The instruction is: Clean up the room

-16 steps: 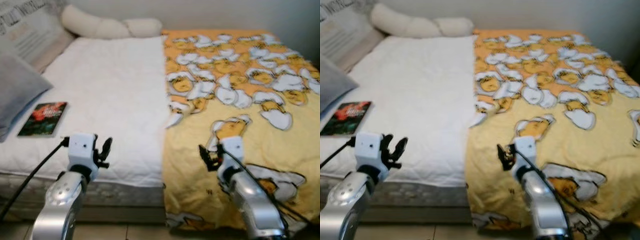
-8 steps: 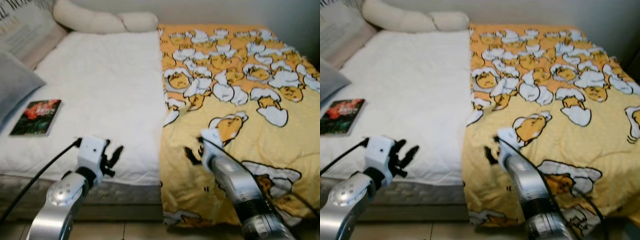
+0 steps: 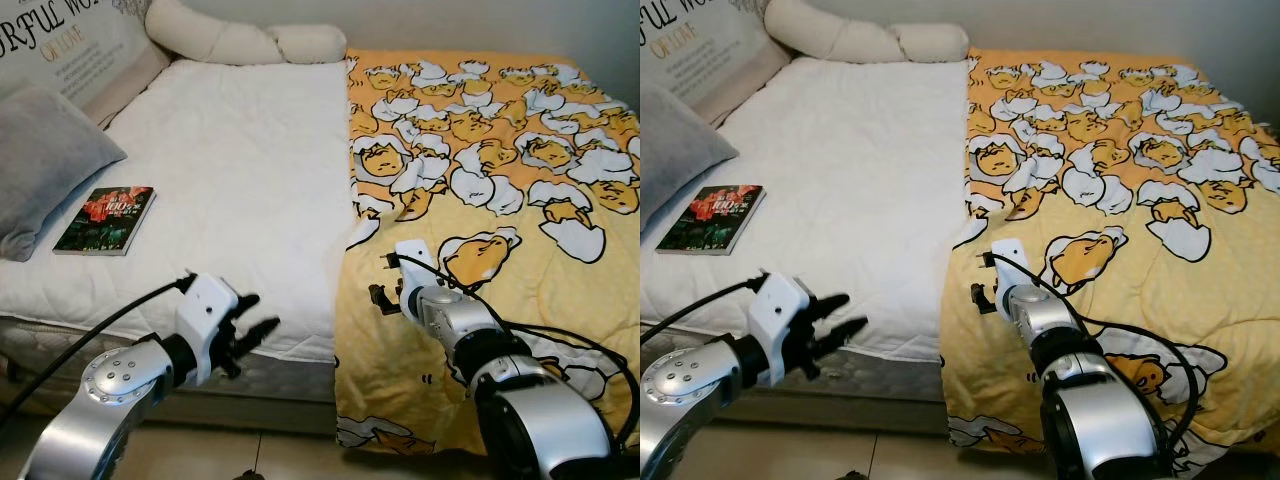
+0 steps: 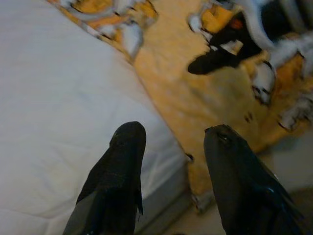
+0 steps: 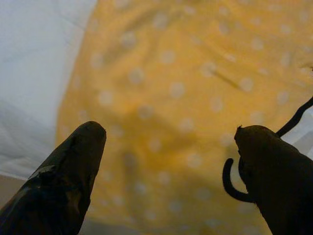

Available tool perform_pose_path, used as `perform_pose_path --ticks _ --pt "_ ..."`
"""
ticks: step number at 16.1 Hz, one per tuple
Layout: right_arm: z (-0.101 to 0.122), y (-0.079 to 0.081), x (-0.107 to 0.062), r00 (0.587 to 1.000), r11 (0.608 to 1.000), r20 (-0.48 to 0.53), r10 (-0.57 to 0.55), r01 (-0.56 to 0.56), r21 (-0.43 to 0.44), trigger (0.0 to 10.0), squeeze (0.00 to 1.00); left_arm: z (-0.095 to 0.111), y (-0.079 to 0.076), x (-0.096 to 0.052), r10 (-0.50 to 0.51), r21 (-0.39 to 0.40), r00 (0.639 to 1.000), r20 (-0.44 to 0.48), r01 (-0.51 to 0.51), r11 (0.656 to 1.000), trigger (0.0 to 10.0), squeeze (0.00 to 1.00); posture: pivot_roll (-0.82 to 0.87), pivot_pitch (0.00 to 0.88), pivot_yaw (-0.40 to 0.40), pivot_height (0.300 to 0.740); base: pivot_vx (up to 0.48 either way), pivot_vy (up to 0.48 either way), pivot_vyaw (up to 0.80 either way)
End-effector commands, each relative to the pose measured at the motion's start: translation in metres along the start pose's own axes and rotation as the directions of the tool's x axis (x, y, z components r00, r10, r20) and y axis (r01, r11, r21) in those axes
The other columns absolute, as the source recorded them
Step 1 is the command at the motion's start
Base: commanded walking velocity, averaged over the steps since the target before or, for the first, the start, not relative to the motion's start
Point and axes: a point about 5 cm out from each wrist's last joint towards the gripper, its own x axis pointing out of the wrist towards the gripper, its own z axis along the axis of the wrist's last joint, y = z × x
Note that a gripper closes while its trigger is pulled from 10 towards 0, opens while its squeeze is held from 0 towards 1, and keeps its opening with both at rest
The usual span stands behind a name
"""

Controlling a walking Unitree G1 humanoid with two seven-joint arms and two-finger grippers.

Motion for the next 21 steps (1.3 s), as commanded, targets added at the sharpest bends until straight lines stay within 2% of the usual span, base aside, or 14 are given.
perform_pose_path --ticks 1,2,4,5,6,7,8,9,15,21 --pt "0.0 -0.002 0.0 1.0 0.999 -0.007 -0.018 0.018 -0.028 10.0 0.0 0.001 -0.004 -0.001 -0.032 0.002 0.999 -0.007 0.032 0.999 10.0 0.0 0.11 0.078 0.009 0.74 0.0 0.0 0.0" --pt "-0.002 -0.005 0.001 0.999 0.998 -0.017 -0.034 0.033 -0.058 10.0 0.0 0.002 -0.009 -0.004 -0.064 0.013 0.998 -0.023 0.064 0.998 10.0 0.0 0.13 0.119 0.012 0.74 0.0 0.0 0.0" --pt "-0.007 -0.009 0.001 0.998 0.996 -0.032 -0.058 0.055 -0.072 10.0 0.0 0.003 -0.013 -0.007 -0.091 0.018 0.995 -0.041 0.091 0.996 10.0 0.0 0.13 0.141 0.014 0.74 0.0 0.0 0.0" --pt "-0.009 -0.011 0.001 0.997 0.995 -0.04 -0.065 0.062 -0.072 8.9 0.0 0.004 -0.015 -0.009 -0.097 0.017 0.994 -0.047 0.097 0.995 10.0 0.0 0.14 0.155 0.015 0.74 0.0 0.0 0.0" --pt "-0.011 -0.013 0.001 0.996 0.995 -0.046 -0.072 0.069 -0.07 6.5 0.0 0.003 -0.016 -0.011 -0.101 0.015 0.994 -0.053 0.102 0.995 10.0 0.0 0.14 0.158 0.015 0.74 0.0 0.0 0.0" --pt "-0.015 -0.015 0.0 0.996 0.996 -0.054 -0.077 0.074 -0.052 3.1 0.0 0.002 -0.02 -0.016 -0.109 0.01 0.992 -0.066 0.109 0.994 10.0 0.0 0.15 0.179 0.015 0.74 0.0 0.0 0.0" --pt "-0.016 -0.016 0.0 0.995 0.996 -0.056 -0.077 0.074 -0.05 2.0 0.0 0.001 -0.022 -0.018 -0.111 0.007 0.991 -0.071 0.112 0.994 10.0 0.0 0.15 0.189 0.016 0.74 0.0 0.0 0.0" --pt "-0.019 -0.017 0.001 0.996 0.996 -0.05 -0.079 0.077 -0.045 0.0 0.0 0.0 -0.027 -0.022 -0.116 -0.003 0.989 -0.087 0.116 0.993 10.0 0.0 0.17 0.211 0.015 0.74 0.0 0.0 0.0" --pt "-0.015 -0.02 0.0 0.997 0.995 -0.016 -0.078 0.077 -0.065 0.0 0.0 0.0 -0.031 -0.029 -0.105 -0.017 0.989 -0.104 0.103 0.994 10.0 0.0 0.18 0.217 0.002 0.74 0.0 0.0 0.0" --pt "-0.01 -0.028 -0.002 0.997 0.996 0.01 -0.075 0.076 -0.04 0.0 0.0 -0.002 -0.035 -0.026 -0.096 -0.038 0.99 -0.102 0.093 0.995 10.0 0.0 0.15 0.199 -0.007 0.74 0.0 0.0 0.0"
